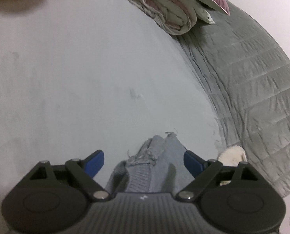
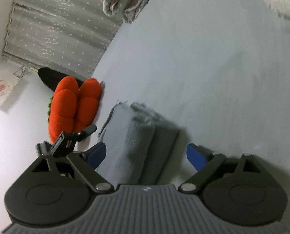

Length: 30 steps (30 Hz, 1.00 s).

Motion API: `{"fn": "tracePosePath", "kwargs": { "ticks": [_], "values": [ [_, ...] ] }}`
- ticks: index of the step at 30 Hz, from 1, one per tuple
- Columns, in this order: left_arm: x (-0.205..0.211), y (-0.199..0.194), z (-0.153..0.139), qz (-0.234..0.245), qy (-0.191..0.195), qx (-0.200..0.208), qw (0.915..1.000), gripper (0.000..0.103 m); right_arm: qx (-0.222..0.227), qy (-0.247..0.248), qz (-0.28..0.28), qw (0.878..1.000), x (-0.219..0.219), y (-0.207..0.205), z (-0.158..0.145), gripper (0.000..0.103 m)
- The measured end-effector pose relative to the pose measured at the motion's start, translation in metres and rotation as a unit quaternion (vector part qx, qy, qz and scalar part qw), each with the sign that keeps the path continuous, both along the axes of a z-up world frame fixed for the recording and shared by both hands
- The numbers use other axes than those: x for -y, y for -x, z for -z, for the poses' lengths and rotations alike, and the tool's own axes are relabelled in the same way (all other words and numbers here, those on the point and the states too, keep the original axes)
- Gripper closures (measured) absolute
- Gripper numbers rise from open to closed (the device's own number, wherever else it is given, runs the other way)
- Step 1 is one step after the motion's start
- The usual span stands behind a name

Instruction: Fold clothes

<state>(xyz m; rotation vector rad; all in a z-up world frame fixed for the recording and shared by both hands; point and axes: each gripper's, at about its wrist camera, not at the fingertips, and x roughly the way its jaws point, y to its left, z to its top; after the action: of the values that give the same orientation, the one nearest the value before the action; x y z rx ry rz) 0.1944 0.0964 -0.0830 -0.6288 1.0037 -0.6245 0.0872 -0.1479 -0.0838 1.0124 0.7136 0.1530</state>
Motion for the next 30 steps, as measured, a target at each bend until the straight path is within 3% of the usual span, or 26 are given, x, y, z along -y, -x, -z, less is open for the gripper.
{"fn": "tracePosePath", "kwargs": {
  "ticks": [9, 13, 18, 21, 25, 27, 30],
  "values": [
    [0.021, -0.017, 0.006, 0.072, -0.019, -0.009, 0.9972, 0.007, 0.003, 0.007, -0.021, 1.000, -0.010, -0.002, 0.000, 0.011],
    [0.040, -0.023, 0.018, 0.109, 0.011, -0.025, 0.9936, 0.007, 0.018, 0.020, -0.016, 1.000, -0.017, -0.007, 0.002, 0.011],
    [0.055, -0.021, 0.022, 0.117, 0.029, -0.014, 0.9926, 0.008, 0.036, 0.037, -0.010, 0.999, -0.025, -0.013, 0.006, 0.015],
    [0.049, -0.019, 0.028, 0.098, 0.056, -0.014, 0.9936, 0.018, 0.048, 0.047, -0.006, 0.998, -0.030, -0.017, 0.008, 0.015],
    [0.040, -0.012, 0.043, 0.065, 0.089, -0.018, 0.9938, 0.045, 0.050, 0.036, 0.021, 0.998, -0.031, -0.023, 0.009, 0.016],
    [0.038, -0.009, 0.049, 0.046, 0.111, -0.028, 0.9924, 0.052, 0.043, 0.022, 0.036, 0.998, -0.027, -0.026, 0.012, 0.034],
    [0.039, -0.006, 0.054, 0.020, 0.140, -0.041, 0.9891, 0.060, 0.028, -0.024, 0.053, 0.998, -0.016, -0.034, 0.020, 0.050]
  ]
}}
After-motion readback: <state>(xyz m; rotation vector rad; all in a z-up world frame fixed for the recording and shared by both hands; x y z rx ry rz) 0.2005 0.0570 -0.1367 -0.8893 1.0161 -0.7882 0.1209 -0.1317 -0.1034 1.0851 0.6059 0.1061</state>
